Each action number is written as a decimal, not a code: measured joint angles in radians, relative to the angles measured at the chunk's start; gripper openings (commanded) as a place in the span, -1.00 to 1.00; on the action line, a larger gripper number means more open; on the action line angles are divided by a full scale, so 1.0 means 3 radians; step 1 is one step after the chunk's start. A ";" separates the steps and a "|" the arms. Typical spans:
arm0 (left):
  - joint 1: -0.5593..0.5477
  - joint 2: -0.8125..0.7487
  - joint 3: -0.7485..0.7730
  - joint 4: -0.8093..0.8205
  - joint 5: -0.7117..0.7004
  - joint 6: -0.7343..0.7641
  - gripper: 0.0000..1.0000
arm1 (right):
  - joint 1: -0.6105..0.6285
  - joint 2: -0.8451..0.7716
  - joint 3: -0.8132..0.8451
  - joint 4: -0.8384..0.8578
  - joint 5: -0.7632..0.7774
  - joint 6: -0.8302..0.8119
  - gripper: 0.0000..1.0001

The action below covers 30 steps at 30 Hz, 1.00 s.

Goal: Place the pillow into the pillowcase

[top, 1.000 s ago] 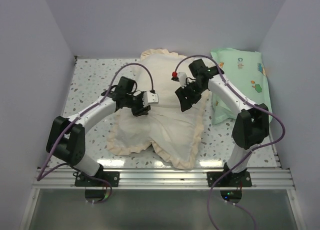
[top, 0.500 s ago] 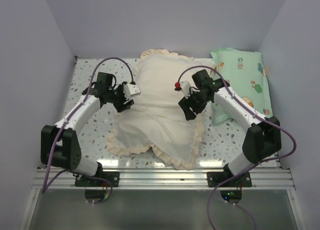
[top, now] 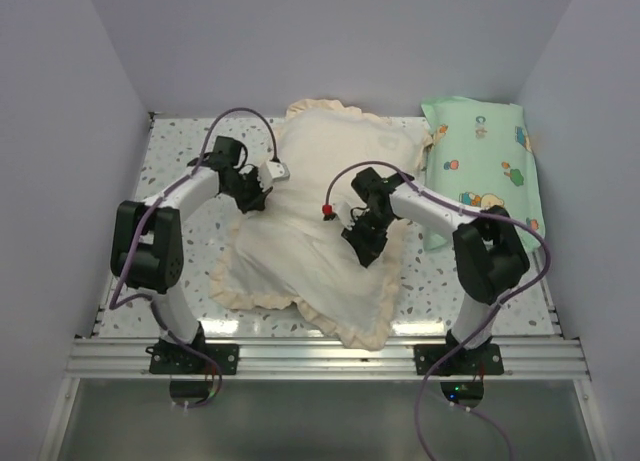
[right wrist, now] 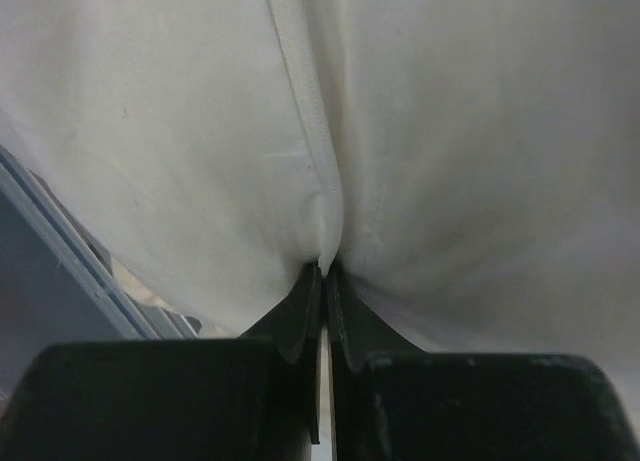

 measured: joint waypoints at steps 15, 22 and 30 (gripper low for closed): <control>0.0635 0.0732 0.2065 -0.0189 -0.0192 -0.0918 0.32 | 0.0944 0.0928 0.1823 0.0660 -0.0712 0.1082 0.05; 0.0694 -0.0638 0.0585 -0.0053 -0.0151 -0.1251 0.28 | -0.0292 0.0426 0.1653 0.0703 -0.0376 0.1105 -0.04; 0.0694 -0.0463 0.0154 0.0118 -0.0392 -0.1818 0.27 | -0.0436 0.0594 0.1266 0.0807 0.0649 0.0731 -0.06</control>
